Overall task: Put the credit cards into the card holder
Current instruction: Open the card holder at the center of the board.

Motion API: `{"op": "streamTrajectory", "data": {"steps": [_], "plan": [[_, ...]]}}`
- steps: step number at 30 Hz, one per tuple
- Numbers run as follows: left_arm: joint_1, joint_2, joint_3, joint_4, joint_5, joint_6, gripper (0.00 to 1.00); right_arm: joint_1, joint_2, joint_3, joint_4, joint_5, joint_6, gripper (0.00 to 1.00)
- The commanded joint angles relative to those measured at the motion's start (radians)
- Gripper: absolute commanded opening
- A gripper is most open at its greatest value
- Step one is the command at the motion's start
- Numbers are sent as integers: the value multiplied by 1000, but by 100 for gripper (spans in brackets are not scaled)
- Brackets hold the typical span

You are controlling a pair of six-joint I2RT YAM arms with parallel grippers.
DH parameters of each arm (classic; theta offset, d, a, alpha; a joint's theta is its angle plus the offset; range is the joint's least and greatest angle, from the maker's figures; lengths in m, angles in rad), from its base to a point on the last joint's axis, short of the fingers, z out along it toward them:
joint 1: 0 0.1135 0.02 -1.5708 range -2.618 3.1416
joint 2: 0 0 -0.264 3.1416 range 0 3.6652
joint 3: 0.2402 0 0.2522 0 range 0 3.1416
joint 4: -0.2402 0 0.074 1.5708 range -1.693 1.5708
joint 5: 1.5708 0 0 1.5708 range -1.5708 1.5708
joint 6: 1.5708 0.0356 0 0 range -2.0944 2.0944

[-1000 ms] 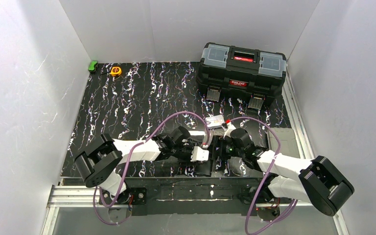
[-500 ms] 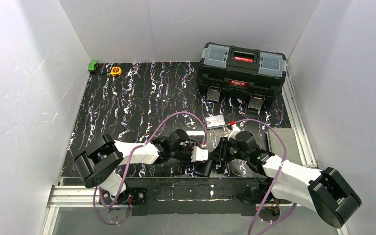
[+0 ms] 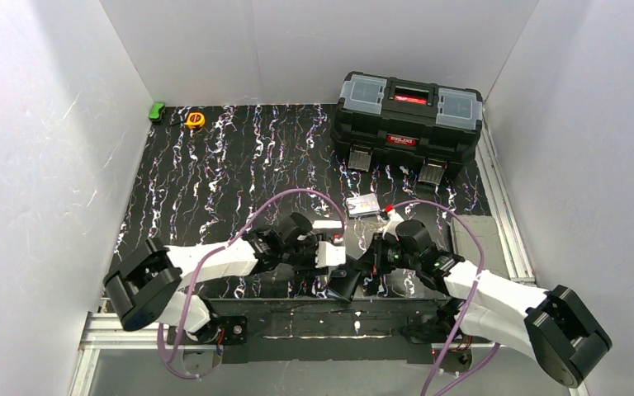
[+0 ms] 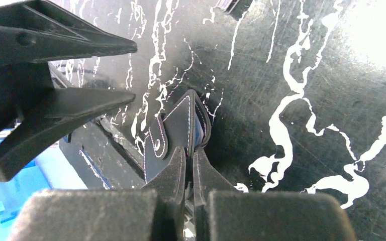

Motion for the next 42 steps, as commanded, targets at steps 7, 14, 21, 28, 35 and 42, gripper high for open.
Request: {"op": "streamTrajectory", "data": {"steps": [7,14,21,28,35,42], "plan": [[-17,-41,175,-101,47,-320,50,10,-126,123,-124,24,-43,1],[-36,-18,234,-97,42,-452,50,20,-186,199,-235,115,-83,1],[-85,-49,229,-81,-32,-456,49,51,-160,251,-279,209,-102,1],[-106,-15,237,-34,-99,-451,47,124,-131,291,-293,297,-89,1],[-119,9,220,-33,-117,-457,46,151,-129,303,-292,345,-69,1],[-120,27,208,4,-239,-432,31,156,-127,292,-258,322,-44,1]]}}
